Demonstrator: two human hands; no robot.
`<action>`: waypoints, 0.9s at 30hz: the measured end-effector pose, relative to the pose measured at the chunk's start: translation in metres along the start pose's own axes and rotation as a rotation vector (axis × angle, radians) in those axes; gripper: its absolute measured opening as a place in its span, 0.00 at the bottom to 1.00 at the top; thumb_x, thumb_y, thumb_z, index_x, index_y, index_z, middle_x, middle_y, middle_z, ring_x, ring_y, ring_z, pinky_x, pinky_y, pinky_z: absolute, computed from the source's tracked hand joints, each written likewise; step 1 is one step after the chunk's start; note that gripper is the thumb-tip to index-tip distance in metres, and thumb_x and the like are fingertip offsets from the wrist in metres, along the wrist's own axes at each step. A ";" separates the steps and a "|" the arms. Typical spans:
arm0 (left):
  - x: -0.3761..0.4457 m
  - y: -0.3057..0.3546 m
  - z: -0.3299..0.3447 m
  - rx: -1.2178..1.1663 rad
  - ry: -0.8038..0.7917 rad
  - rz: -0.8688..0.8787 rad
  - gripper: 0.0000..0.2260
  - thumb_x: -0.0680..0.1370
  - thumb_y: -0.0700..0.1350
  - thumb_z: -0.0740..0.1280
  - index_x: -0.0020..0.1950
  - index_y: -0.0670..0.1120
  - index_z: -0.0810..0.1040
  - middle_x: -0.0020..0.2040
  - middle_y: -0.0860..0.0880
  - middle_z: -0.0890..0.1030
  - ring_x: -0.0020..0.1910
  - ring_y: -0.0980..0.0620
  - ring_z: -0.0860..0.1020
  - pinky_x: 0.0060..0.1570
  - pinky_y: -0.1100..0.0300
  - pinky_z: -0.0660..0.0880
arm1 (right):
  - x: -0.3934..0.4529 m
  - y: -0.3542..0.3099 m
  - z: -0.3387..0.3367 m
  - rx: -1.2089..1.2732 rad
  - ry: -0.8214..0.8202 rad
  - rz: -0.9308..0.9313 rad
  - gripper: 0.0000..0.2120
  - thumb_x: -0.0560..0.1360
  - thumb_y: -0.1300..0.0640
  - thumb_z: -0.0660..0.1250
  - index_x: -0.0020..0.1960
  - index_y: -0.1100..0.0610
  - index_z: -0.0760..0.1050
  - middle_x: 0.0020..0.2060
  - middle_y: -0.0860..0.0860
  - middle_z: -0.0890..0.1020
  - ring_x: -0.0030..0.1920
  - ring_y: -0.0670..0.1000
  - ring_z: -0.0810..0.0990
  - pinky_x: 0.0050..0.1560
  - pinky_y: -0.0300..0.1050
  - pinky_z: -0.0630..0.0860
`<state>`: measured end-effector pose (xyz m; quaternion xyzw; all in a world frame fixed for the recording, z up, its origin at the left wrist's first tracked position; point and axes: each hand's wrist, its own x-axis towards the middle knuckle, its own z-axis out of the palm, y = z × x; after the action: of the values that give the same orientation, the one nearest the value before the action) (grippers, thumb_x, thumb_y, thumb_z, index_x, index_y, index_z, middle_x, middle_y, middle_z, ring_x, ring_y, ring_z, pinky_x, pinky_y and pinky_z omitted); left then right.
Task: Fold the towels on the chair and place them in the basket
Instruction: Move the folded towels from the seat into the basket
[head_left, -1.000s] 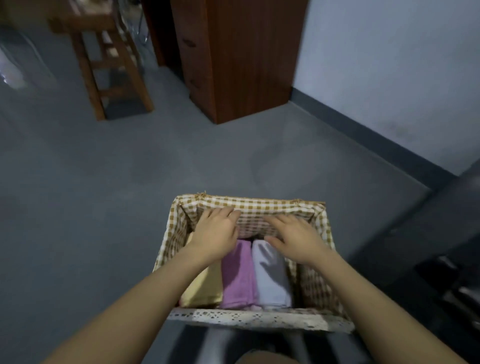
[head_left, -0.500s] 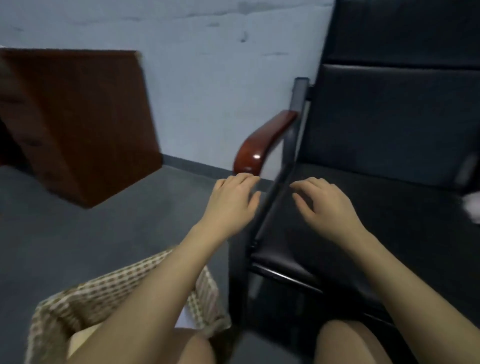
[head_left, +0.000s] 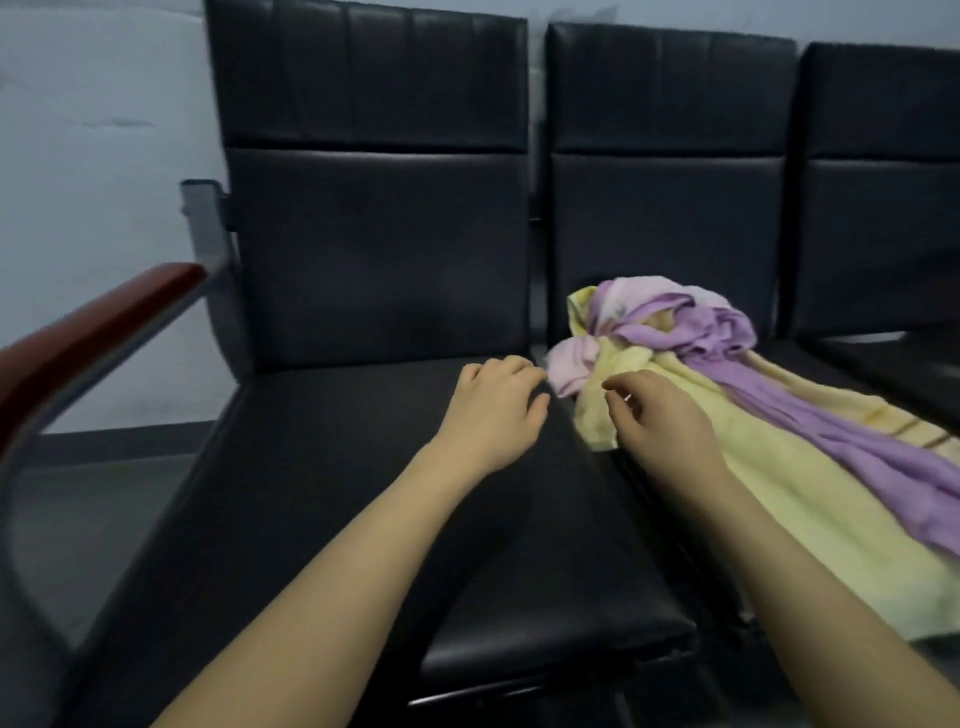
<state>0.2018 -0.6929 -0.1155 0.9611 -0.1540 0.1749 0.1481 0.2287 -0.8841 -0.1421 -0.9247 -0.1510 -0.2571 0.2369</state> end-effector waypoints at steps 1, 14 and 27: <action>0.016 0.011 0.014 -0.008 -0.019 0.015 0.16 0.82 0.48 0.57 0.67 0.48 0.73 0.67 0.50 0.72 0.64 0.49 0.70 0.64 0.55 0.58 | 0.001 0.019 -0.002 -0.017 0.005 0.034 0.08 0.77 0.58 0.64 0.52 0.57 0.80 0.45 0.53 0.82 0.47 0.55 0.78 0.43 0.49 0.72; 0.176 0.097 0.143 -0.063 -0.057 0.110 0.18 0.81 0.49 0.57 0.72 0.50 0.67 0.74 0.51 0.64 0.73 0.50 0.59 0.68 0.52 0.55 | 0.061 0.209 0.011 -0.207 0.044 0.281 0.16 0.78 0.54 0.63 0.64 0.57 0.76 0.61 0.55 0.79 0.65 0.57 0.74 0.61 0.53 0.67; 0.250 0.101 0.211 0.036 -0.022 0.231 0.18 0.82 0.52 0.55 0.72 0.54 0.67 0.67 0.53 0.73 0.68 0.53 0.67 0.62 0.53 0.56 | 0.074 0.241 0.033 -0.014 0.365 0.246 0.05 0.75 0.57 0.67 0.46 0.52 0.82 0.45 0.46 0.83 0.49 0.49 0.78 0.45 0.42 0.52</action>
<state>0.4508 -0.9171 -0.1861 0.9414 -0.2622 0.1828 0.1077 0.3998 -1.0588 -0.2133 -0.8760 0.0101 -0.3903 0.2833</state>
